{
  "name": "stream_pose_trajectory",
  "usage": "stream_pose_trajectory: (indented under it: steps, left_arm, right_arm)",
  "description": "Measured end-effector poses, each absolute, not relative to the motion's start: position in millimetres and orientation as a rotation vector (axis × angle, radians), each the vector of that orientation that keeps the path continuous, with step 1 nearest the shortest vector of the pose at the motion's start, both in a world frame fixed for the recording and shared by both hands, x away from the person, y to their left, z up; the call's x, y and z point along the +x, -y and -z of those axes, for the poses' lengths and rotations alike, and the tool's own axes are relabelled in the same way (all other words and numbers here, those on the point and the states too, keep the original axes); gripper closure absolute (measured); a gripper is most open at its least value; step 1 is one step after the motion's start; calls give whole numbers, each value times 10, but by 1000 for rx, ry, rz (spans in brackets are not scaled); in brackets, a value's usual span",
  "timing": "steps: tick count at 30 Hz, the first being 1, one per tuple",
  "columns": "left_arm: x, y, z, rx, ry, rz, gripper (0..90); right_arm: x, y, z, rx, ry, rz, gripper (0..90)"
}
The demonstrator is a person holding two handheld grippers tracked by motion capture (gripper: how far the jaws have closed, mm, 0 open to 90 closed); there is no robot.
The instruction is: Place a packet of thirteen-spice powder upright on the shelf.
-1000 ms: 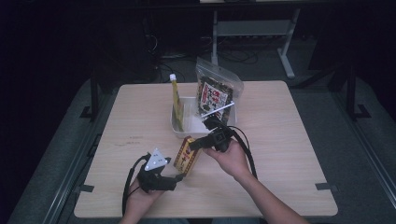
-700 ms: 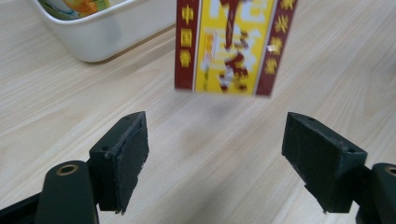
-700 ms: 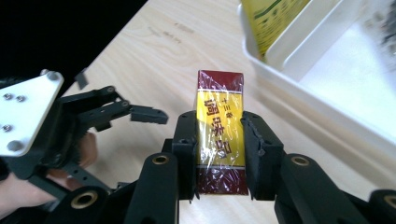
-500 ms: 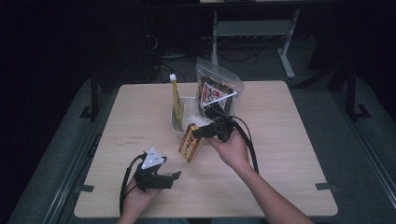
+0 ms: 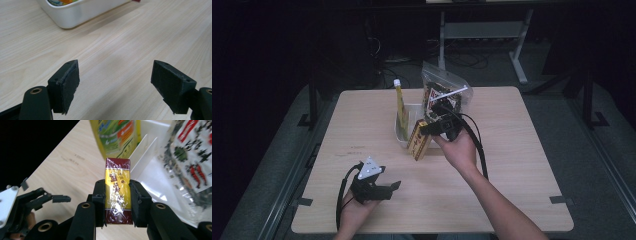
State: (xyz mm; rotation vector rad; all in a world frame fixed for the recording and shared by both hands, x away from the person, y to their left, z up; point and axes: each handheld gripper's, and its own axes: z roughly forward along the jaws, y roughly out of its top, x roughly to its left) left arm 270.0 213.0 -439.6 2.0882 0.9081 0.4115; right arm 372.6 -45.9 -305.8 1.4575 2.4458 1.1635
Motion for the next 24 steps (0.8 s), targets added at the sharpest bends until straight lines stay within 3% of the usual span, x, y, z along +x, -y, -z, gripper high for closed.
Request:
stream_pose_trajectory:
  steps: [24]
  left_arm:
    - [2755,-2277,4397,2062,-937,-426,220]
  right_arm:
    - [4133,316,2902,1652,-2190,-1092,684]
